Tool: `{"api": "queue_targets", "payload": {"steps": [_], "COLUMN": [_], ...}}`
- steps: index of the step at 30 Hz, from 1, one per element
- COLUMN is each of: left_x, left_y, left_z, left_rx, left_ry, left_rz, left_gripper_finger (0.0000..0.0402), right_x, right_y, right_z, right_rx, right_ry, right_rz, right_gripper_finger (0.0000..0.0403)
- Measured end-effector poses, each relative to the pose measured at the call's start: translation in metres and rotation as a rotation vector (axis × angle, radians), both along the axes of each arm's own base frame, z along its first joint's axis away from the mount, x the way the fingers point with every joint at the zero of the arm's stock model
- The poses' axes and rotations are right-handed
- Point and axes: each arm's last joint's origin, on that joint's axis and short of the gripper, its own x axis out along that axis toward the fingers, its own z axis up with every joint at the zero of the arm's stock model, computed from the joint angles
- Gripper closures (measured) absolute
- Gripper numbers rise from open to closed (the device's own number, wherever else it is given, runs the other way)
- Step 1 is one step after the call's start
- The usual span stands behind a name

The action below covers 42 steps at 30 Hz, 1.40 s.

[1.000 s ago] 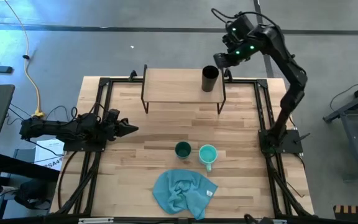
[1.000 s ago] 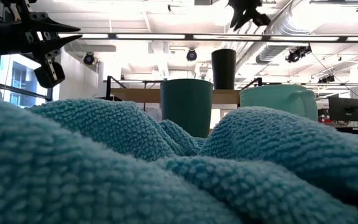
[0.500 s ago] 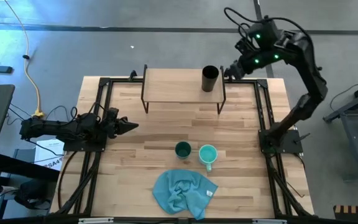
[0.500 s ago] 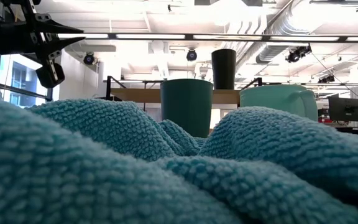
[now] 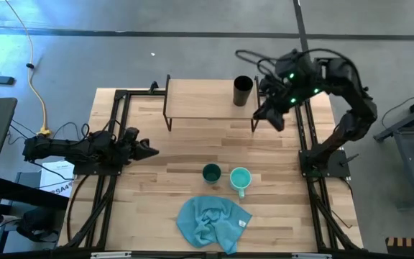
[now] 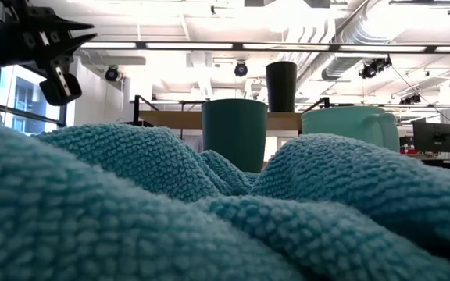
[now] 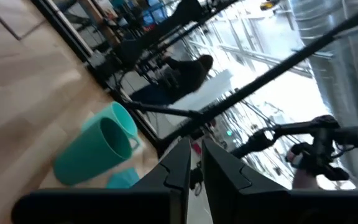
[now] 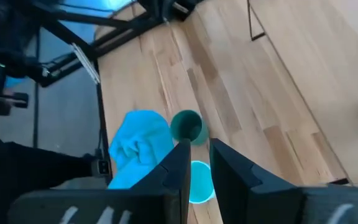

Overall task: Stack small to large cups/mugs on shelf
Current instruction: Put the green cup on the shelf

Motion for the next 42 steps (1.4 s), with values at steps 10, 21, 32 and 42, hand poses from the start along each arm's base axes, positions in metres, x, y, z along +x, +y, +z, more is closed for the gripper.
{"api": "queue_targets", "payload": {"steps": [10, 21, 32, 42], "left_x": [0.0, 0.0, 0.0, 0.0], "left_y": [0.0, -0.001, -0.002, -0.002], "left_z": [0.0, -0.001, -0.006, -0.006], "left_rx": [0.011, 0.006, 0.001, 0.028], "left_ry": [-0.001, 0.009, 0.062, 0.061], "left_rz": [-0.006, -0.034, -0.059, -0.058], "left_gripper_finger": [0.0371, 0.0371, 0.0371, 0.0371], "right_x": [0.055, 0.098, 0.096, 0.046], "right_y": [0.031, 0.05, 0.061, 0.075], "right_z": [-0.032, -0.067, -0.075, -0.11], "right_rx": [-0.141, -0.168, -0.207, -0.295], "right_ry": [0.147, 0.262, 0.302, 0.355], "right_rz": [0.047, 0.148, 0.088, -0.016], "right_gripper_finger": [0.0352, 0.0352, 0.0353, 0.0353]}}
